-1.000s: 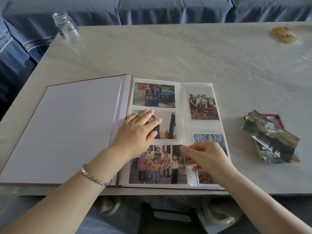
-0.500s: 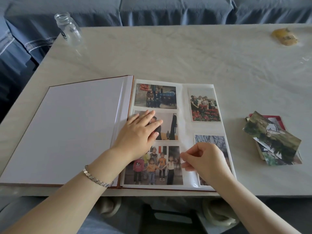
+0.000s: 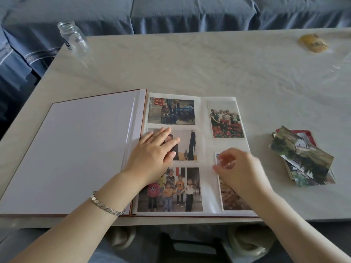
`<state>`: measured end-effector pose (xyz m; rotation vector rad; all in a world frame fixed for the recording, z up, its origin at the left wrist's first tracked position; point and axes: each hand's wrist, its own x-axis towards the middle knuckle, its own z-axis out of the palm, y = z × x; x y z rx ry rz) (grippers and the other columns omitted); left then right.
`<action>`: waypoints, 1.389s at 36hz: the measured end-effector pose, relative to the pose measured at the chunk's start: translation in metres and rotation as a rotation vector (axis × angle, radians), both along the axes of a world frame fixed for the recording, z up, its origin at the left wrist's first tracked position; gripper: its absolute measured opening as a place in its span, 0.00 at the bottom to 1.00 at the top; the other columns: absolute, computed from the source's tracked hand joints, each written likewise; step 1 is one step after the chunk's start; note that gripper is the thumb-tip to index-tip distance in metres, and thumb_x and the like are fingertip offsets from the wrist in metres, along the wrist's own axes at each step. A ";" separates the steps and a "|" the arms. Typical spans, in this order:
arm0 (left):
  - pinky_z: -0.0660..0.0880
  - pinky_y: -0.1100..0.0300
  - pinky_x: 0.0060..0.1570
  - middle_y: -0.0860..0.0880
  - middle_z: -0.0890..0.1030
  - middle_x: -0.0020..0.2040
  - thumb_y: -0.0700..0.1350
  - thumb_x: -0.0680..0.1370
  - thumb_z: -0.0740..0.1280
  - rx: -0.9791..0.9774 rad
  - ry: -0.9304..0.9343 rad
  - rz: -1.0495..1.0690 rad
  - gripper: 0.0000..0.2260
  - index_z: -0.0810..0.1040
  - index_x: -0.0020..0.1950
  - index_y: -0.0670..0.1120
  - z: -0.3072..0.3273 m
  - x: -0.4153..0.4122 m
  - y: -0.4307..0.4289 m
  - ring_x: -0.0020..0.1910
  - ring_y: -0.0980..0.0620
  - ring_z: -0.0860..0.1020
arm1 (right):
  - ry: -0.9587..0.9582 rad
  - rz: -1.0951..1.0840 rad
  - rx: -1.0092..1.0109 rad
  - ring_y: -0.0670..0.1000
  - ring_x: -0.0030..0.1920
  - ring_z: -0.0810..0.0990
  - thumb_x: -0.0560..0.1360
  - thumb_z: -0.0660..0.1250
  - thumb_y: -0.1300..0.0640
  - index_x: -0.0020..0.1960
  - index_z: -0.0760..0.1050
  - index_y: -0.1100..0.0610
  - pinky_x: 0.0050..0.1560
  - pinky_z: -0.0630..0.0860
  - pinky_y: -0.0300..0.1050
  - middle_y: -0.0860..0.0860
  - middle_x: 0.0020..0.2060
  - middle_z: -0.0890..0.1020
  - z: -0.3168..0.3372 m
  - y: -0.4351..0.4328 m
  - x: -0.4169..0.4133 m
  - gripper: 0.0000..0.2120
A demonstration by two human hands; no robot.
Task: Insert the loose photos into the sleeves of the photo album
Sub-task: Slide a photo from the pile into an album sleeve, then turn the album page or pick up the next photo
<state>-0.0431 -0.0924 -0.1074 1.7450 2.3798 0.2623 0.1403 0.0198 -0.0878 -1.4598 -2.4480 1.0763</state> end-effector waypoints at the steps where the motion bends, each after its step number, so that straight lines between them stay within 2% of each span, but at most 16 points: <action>1: 0.38 0.60 0.68 0.47 0.59 0.76 0.52 0.81 0.51 0.001 -0.001 0.002 0.20 0.66 0.73 0.52 0.000 0.000 0.000 0.76 0.50 0.54 | 0.019 -0.052 0.064 0.46 0.41 0.77 0.72 0.71 0.53 0.59 0.75 0.55 0.40 0.75 0.36 0.48 0.46 0.79 0.000 0.008 0.004 0.17; 3: 0.39 0.60 0.69 0.47 0.60 0.76 0.49 0.82 0.57 0.017 -0.011 0.010 0.18 0.67 0.72 0.51 0.001 0.000 0.001 0.76 0.49 0.55 | -0.016 -0.149 0.127 0.50 0.49 0.76 0.71 0.70 0.48 0.66 0.71 0.57 0.49 0.74 0.44 0.53 0.53 0.76 -0.001 0.026 0.010 0.26; 5: 0.41 0.59 0.69 0.47 0.61 0.75 0.47 0.81 0.59 0.025 -0.035 0.041 0.18 0.68 0.72 0.50 0.003 0.002 0.003 0.76 0.48 0.56 | -0.058 -0.201 0.086 0.51 0.50 0.75 0.71 0.70 0.45 0.67 0.69 0.58 0.49 0.72 0.45 0.53 0.54 0.76 -0.004 0.042 0.014 0.30; 11: 0.54 0.60 0.70 0.50 0.61 0.75 0.46 0.80 0.59 0.061 -0.227 0.174 0.18 0.69 0.70 0.48 0.015 0.019 0.022 0.74 0.52 0.58 | 0.062 -0.259 -0.003 0.46 0.40 0.75 0.71 0.72 0.51 0.59 0.77 0.60 0.37 0.68 0.37 0.50 0.45 0.79 -0.008 0.056 0.018 0.20; 16: 0.59 0.64 0.66 0.51 0.66 0.71 0.47 0.80 0.60 0.071 -0.328 0.130 0.18 0.69 0.70 0.47 0.026 0.044 0.050 0.71 0.54 0.63 | 0.152 -0.378 -0.160 0.49 0.47 0.74 0.70 0.73 0.54 0.66 0.70 0.60 0.43 0.71 0.41 0.56 0.58 0.78 -0.011 0.060 0.019 0.27; 19: 0.63 0.64 0.61 0.50 0.67 0.70 0.51 0.80 0.60 -0.015 -0.445 0.114 0.19 0.67 0.70 0.48 0.031 0.061 0.066 0.68 0.53 0.67 | 0.252 -0.400 -0.200 0.46 0.39 0.75 0.70 0.73 0.57 0.63 0.72 0.59 0.36 0.71 0.37 0.54 0.53 0.79 -0.004 0.062 0.022 0.24; 22: 0.67 0.61 0.56 0.50 0.69 0.69 0.58 0.79 0.59 -0.079 -0.638 0.187 0.24 0.65 0.71 0.49 0.036 0.074 0.078 0.64 0.52 0.70 | 0.408 -0.329 -0.269 0.39 0.32 0.78 0.71 0.72 0.61 0.59 0.76 0.59 0.29 0.71 0.28 0.48 0.39 0.81 0.009 0.059 0.025 0.17; 25: 0.66 0.58 0.62 0.50 0.68 0.71 0.69 0.74 0.56 -0.075 -0.791 0.280 0.35 0.63 0.73 0.47 0.041 0.079 0.086 0.68 0.50 0.68 | 0.482 -0.159 -0.199 0.33 0.32 0.78 0.71 0.71 0.65 0.55 0.77 0.51 0.33 0.72 0.24 0.41 0.37 0.80 0.023 0.051 0.022 0.16; 27: 0.71 0.50 0.63 0.49 0.75 0.65 0.75 0.66 0.57 -0.023 -0.847 0.351 0.41 0.69 0.68 0.47 0.050 0.079 0.087 0.63 0.50 0.73 | 0.508 -0.040 -0.195 0.33 0.38 0.79 0.71 0.70 0.66 0.50 0.77 0.46 0.40 0.74 0.26 0.36 0.38 0.81 0.029 0.044 0.019 0.16; 31: 0.81 0.52 0.45 0.45 0.82 0.47 0.56 0.76 0.65 0.115 -0.958 0.450 0.16 0.80 0.48 0.43 0.058 0.071 0.088 0.45 0.52 0.81 | 0.513 0.094 -0.248 0.35 0.49 0.79 0.72 0.70 0.59 0.50 0.77 0.44 0.44 0.74 0.27 0.39 0.49 0.81 0.031 0.034 0.013 0.12; 34: 0.78 0.66 0.31 0.46 0.81 0.38 0.45 0.78 0.64 0.154 -1.002 0.445 0.13 0.80 0.41 0.38 0.060 0.064 0.083 0.35 0.58 0.81 | 0.493 0.087 -0.260 0.38 0.54 0.78 0.72 0.70 0.53 0.58 0.77 0.49 0.47 0.74 0.27 0.41 0.54 0.79 0.026 0.031 0.010 0.15; 37: 0.72 0.69 0.29 0.43 0.75 0.31 0.40 0.78 0.62 0.232 -0.830 0.485 0.13 0.79 0.39 0.33 0.056 0.057 0.078 0.29 0.55 0.75 | 0.452 0.073 -0.270 0.40 0.56 0.77 0.69 0.69 0.46 0.62 0.74 0.48 0.46 0.73 0.24 0.41 0.55 0.77 0.024 0.027 0.009 0.21; 40: 0.67 0.74 0.30 0.39 0.76 0.34 0.40 0.76 0.66 0.297 -0.785 0.501 0.11 0.79 0.37 0.35 0.053 0.049 0.073 0.34 0.50 0.72 | 0.430 0.064 -0.280 0.39 0.58 0.75 0.70 0.69 0.47 0.66 0.71 0.50 0.46 0.72 0.23 0.41 0.59 0.75 0.020 0.024 0.006 0.25; 43: 0.68 0.80 0.32 0.50 0.80 0.34 0.43 0.73 0.72 0.325 -0.811 0.523 0.06 0.82 0.38 0.42 0.057 0.045 0.069 0.32 0.62 0.76 | 0.420 0.075 -0.292 0.38 0.58 0.74 0.71 0.70 0.48 0.68 0.68 0.50 0.48 0.71 0.24 0.41 0.60 0.75 0.018 0.019 0.002 0.27; 46: 0.68 0.77 0.29 0.53 0.81 0.33 0.48 0.68 0.76 0.361 -0.910 0.589 0.08 0.80 0.35 0.46 0.059 0.044 0.068 0.32 0.62 0.77 | 0.397 0.070 -0.271 0.38 0.58 0.74 0.69 0.69 0.43 0.68 0.66 0.47 0.52 0.70 0.29 0.43 0.62 0.74 0.019 0.018 -0.001 0.30; 50: 0.70 0.72 0.30 0.51 0.82 0.37 0.51 0.66 0.75 0.330 -0.996 0.654 0.12 0.81 0.42 0.44 0.061 0.042 0.065 0.38 0.57 0.79 | 0.365 -0.025 -0.146 0.43 0.63 0.72 0.67 0.63 0.36 0.70 0.64 0.48 0.57 0.66 0.34 0.45 0.65 0.72 0.029 0.017 -0.001 0.35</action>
